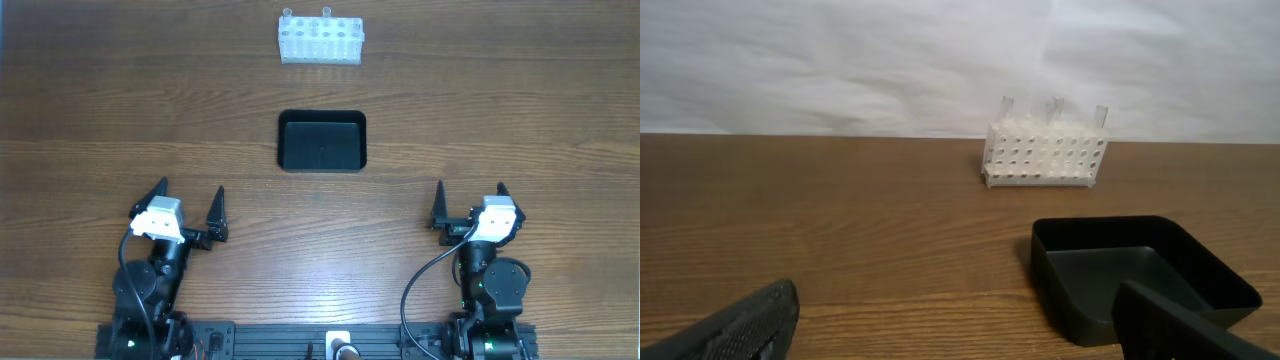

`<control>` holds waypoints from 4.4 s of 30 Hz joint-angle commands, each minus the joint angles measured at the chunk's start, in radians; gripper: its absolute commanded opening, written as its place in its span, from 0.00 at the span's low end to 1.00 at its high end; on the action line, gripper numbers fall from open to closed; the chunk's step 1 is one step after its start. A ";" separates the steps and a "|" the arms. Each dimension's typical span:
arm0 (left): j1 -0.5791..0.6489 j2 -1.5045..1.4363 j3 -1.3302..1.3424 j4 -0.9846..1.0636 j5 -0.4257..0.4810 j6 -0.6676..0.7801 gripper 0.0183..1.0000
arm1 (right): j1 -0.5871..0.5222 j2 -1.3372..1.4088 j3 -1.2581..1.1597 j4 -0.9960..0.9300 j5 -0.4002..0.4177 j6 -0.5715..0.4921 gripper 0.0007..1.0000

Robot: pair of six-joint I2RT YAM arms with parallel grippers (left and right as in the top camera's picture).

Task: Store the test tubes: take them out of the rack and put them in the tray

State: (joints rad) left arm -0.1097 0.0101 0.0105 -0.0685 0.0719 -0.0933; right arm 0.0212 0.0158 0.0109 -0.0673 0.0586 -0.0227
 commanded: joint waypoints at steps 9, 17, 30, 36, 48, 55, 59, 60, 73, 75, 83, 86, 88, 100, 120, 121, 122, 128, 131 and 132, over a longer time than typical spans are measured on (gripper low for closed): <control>0.005 -0.007 -0.005 -0.003 0.009 0.008 1.00 | 0.005 -0.011 -0.006 -0.003 -0.006 0.007 0.99; 0.005 -0.007 -0.005 -0.003 0.009 0.008 1.00 | 0.005 -0.011 -0.006 -0.003 -0.006 0.007 0.99; 0.005 -0.007 -0.005 -0.003 0.009 0.008 1.00 | 0.005 -0.011 -0.006 -0.003 -0.006 0.007 0.99; 0.005 -0.007 -0.005 -0.003 0.009 0.008 1.00 | 0.005 -0.011 -0.006 -0.003 -0.006 0.007 0.99; 0.005 -0.007 -0.005 -0.003 0.009 0.008 1.00 | 0.005 -0.011 -0.006 -0.003 -0.006 0.007 0.99; 0.005 -0.007 -0.005 -0.003 0.009 0.008 1.00 | 0.005 -0.011 -0.006 -0.003 -0.006 0.007 0.99; 0.005 -0.007 -0.005 -0.003 0.009 0.008 1.00 | 0.005 -0.011 -0.006 -0.003 -0.006 0.007 0.99; 0.005 -0.007 -0.005 -0.003 0.009 0.008 1.00 | 0.005 -0.011 -0.006 -0.003 -0.006 0.007 0.99; 0.006 0.029 -0.005 0.057 -0.002 0.008 1.00 | 0.005 -0.011 -0.006 -0.003 -0.006 0.007 0.99; 0.007 0.089 -0.005 0.150 -0.001 0.007 1.00 | 0.005 -0.011 -0.006 -0.003 -0.006 0.007 0.99; 0.007 0.560 0.109 0.579 -0.001 0.007 1.00 | 0.005 -0.011 -0.006 -0.003 -0.006 0.007 0.99; 0.006 0.757 0.238 0.603 0.008 0.007 1.00 | 0.005 -0.011 -0.006 -0.003 -0.006 0.007 0.99; -0.004 0.869 0.337 0.586 0.014 0.007 1.00 | 0.005 -0.011 -0.006 -0.003 -0.006 0.007 0.99; -0.128 1.489 1.019 0.262 -0.063 0.007 1.00 | 0.005 -0.011 -0.006 -0.003 -0.006 0.007 0.99; -0.168 2.114 1.711 -0.014 -0.085 0.006 1.00 | 0.005 -0.011 -0.006 -0.003 -0.006 0.007 0.99; -0.168 2.127 1.717 -0.012 -0.086 0.006 1.00 | 0.005 -0.011 -0.006 -0.003 -0.006 0.007 0.99; -0.169 2.141 1.722 -0.010 -0.090 0.005 1.00 | 0.005 -0.011 -0.006 -0.003 -0.006 0.007 0.99; -0.170 2.218 1.770 -0.010 -0.100 -0.016 1.00 | 0.005 -0.011 -0.006 -0.003 -0.006 0.007 0.99; -0.170 2.247 1.790 -0.010 -0.100 -0.016 1.00 | 0.005 -0.011 -0.006 -0.003 -0.006 0.007 0.99; -0.170 2.255 1.794 -0.009 -0.100 -0.018 1.00 | 0.005 -0.011 -0.006 -0.003 -0.006 0.007 0.99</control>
State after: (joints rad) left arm -0.2802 2.2337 1.7634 -0.0818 -0.0158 -0.0978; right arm 0.0212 0.0158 0.0109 -0.0673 0.0582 -0.0227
